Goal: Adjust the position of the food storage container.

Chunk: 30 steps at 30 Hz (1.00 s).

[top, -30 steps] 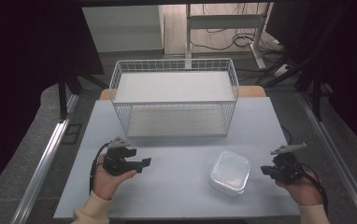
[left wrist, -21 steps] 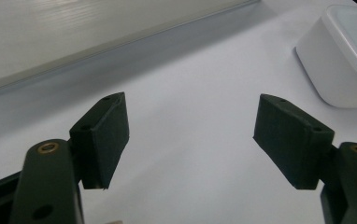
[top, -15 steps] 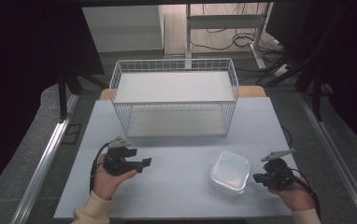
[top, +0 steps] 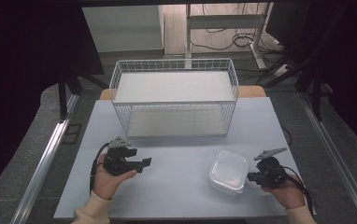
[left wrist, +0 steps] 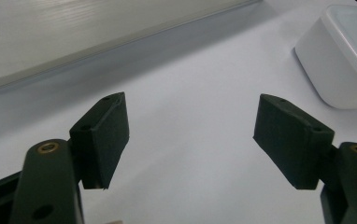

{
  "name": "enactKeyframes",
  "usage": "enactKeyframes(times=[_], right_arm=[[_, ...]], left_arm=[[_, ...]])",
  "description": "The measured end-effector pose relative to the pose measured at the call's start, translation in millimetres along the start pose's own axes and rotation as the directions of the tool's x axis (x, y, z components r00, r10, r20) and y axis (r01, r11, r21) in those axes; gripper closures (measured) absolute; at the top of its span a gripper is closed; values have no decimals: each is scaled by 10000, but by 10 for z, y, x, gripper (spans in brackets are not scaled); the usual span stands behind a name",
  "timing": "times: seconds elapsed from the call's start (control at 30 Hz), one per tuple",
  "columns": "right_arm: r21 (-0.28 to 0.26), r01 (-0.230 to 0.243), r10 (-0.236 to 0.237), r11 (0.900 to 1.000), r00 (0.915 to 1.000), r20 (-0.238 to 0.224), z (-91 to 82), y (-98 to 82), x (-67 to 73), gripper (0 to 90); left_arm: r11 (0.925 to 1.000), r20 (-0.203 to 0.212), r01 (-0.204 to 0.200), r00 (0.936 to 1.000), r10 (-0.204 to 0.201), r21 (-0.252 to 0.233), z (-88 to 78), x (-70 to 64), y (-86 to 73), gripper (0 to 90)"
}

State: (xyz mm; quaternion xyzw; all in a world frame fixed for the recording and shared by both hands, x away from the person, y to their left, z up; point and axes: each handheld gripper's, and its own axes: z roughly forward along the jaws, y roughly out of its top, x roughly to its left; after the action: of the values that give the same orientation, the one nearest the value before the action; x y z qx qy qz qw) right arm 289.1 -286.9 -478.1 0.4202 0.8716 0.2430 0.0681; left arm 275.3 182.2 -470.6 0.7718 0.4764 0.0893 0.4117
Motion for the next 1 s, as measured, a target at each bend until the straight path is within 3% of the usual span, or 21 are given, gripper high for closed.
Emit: enactKeyframes(times=[1.0], right_arm=[[-261,462,-460,9986,9989,66,187,264,53,896]], left_arm=[[10000,-63,13,10000,-13,-14,-1,0,7,261]])
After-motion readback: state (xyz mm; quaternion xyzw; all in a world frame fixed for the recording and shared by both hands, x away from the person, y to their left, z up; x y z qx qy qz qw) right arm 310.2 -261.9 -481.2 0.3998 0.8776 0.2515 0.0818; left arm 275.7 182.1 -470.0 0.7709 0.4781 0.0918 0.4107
